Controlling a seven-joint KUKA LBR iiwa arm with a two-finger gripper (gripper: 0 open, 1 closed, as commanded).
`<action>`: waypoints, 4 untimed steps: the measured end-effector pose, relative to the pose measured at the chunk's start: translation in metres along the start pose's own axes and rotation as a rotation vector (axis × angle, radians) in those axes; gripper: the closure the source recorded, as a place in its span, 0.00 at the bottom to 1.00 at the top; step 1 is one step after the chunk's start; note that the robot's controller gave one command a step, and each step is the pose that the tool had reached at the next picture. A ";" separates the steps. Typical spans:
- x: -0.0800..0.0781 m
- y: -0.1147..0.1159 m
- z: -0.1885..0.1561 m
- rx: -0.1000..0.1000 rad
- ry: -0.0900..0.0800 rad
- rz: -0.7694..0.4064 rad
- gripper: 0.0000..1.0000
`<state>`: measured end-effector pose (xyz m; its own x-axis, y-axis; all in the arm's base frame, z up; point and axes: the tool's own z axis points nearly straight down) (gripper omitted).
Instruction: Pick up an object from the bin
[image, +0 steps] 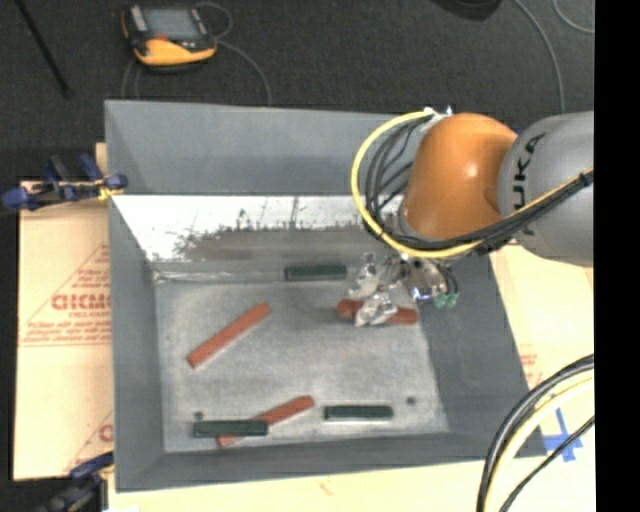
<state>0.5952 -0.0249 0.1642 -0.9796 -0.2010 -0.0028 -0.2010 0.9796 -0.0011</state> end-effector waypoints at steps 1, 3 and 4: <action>-0.007 -0.001 0.007 0.000 -0.003 0.002 1.00; -0.007 -0.005 -0.025 -0.001 0.004 -0.024 1.00; -0.010 -0.001 -0.060 0.001 -0.002 -0.049 1.00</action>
Offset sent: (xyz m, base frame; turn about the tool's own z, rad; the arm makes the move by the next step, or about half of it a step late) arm 0.0062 -0.0077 -0.0199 -0.0226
